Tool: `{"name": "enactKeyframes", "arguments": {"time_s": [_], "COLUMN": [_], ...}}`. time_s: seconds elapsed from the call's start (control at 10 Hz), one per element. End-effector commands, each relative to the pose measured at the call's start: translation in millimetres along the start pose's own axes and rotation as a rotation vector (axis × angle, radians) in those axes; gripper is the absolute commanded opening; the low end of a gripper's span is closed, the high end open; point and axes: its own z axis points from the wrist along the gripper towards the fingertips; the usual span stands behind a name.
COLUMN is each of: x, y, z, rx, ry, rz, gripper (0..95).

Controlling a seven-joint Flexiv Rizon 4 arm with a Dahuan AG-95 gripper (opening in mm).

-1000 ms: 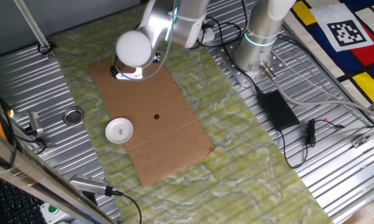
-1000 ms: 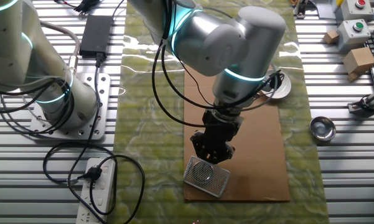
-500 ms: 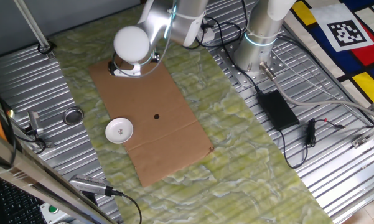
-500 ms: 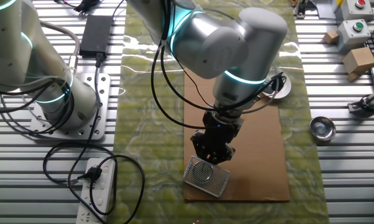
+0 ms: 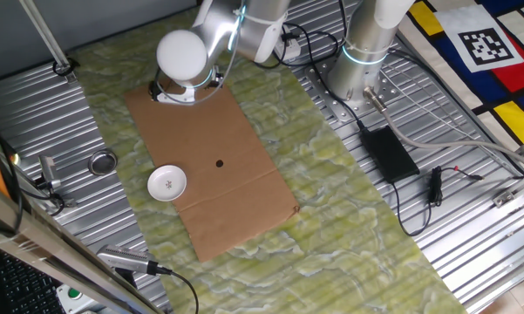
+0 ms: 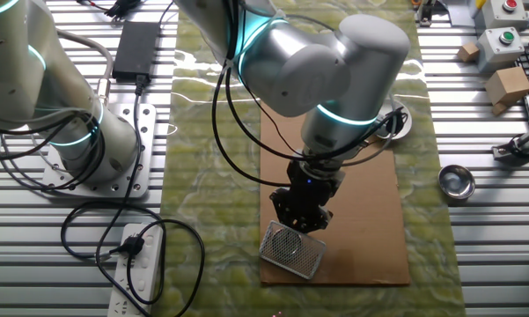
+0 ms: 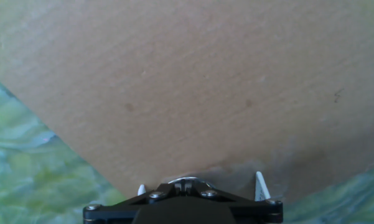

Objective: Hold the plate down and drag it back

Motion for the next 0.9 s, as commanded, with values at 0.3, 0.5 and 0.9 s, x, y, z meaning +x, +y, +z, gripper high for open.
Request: {"name": "enactKeyframes", "arguments": {"time_s": [0.3, 0.5, 0.9], "x": [-2.4, -4.5, -7.9], "y": [1.8, 3.2, 4.8], "z": [-0.9, -1.5, -2.9], "rx": [-0.003, -0.007, -0.012], "ry": [-0.008, -0.018, -0.034], "rz": [0.012, 0.022, 0.042], "gripper": [0.0, 0.0, 0.0]}}
